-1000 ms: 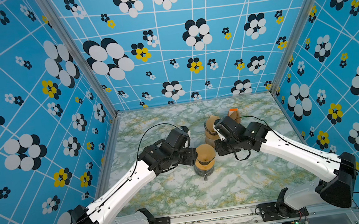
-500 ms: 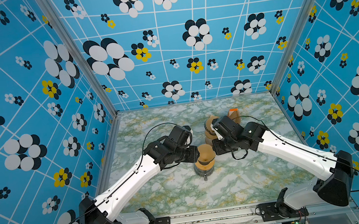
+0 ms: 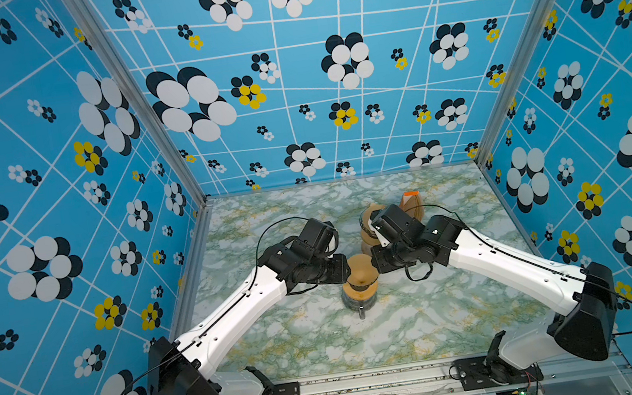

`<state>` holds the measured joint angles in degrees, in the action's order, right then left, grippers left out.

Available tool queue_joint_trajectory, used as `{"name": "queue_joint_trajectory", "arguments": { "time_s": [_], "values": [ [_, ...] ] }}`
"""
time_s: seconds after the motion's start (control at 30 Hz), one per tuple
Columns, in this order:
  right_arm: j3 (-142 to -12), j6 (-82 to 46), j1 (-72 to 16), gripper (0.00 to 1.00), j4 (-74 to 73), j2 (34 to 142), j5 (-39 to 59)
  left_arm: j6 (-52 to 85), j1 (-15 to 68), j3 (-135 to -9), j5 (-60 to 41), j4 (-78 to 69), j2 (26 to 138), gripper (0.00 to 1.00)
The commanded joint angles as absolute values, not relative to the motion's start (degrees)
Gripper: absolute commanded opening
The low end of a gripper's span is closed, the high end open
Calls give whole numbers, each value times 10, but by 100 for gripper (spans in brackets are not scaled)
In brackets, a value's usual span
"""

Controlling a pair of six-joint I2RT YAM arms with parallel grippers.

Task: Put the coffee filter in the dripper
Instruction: 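Bring both grippers to the tan filter rim from opposite sides of the dripper, then pinch the tan filter rim against the green dripper with both grippers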

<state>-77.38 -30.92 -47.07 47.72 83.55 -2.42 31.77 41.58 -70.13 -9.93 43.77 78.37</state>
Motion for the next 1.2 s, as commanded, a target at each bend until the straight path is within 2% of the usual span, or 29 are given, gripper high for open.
{"name": "queue_joint_trajectory", "arguments": {
  "time_s": [0.0,0.4,0.9,1.17],
  "values": [
    [-776,-300,-468,31,494,842,-22,307,405,-718,-107,452,798,48],
    [-800,-276,-468,48,521,895,31,256,394,-763,-98,484,855,50],
    [-824,-262,-468,51,547,932,12,255,392,-753,-90,466,878,49],
    [-815,-262,-466,46,544,933,-2,256,392,-752,-86,465,886,49]
  ]
}}
